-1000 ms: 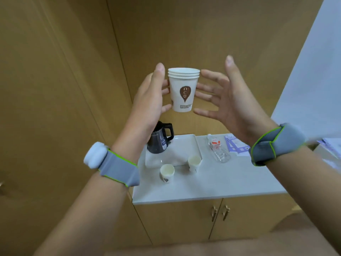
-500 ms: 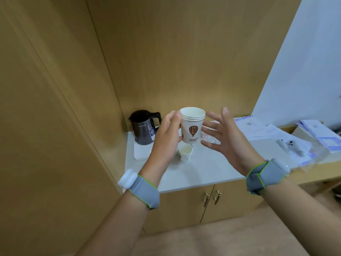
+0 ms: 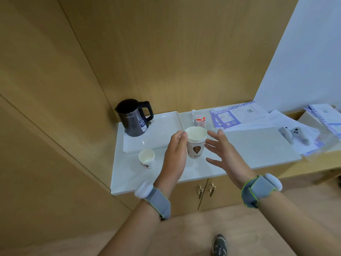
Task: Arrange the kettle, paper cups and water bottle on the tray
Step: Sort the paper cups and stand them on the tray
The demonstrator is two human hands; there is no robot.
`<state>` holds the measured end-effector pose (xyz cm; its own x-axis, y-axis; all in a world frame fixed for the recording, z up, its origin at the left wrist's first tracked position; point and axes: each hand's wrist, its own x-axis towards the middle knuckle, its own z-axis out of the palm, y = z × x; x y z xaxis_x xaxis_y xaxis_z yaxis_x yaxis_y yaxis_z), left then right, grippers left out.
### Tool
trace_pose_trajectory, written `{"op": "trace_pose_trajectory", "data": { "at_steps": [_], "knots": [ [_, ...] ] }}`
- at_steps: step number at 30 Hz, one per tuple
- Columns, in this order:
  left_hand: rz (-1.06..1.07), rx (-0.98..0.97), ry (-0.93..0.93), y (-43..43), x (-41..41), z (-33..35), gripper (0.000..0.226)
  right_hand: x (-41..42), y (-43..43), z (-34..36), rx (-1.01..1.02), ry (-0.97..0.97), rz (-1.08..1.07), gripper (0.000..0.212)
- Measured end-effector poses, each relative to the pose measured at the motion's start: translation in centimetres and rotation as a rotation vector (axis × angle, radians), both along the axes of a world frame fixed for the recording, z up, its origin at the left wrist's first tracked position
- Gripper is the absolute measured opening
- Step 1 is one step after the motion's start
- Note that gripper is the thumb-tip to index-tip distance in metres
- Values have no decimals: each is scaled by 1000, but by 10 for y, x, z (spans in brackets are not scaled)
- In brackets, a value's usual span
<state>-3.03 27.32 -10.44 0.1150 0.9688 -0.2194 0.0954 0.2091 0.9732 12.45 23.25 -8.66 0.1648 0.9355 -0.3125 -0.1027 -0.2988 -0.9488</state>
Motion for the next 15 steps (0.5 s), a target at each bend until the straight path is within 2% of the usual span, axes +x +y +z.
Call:
{"op": "trace_pose_trajectory", "data": {
  "at_steps": [2,4,6,11,15],
  "knots": [
    [23,-28,23,9,19,-15,30,18,11,-15,-35,18,7,59],
    [38,-43,15,15,32,-27,23,32,20,-29,-42,32,33,60],
    [49,-65,8,23,47,-39,31,49,31,-41,-50,35,66,59],
    [105,-125,61,38,79,-73,73,84,57,-71,-100,51,144,61],
    [146,-154,87,41,88,-96,82,95,69,-93,-133,58,192,62]
  ]
}}
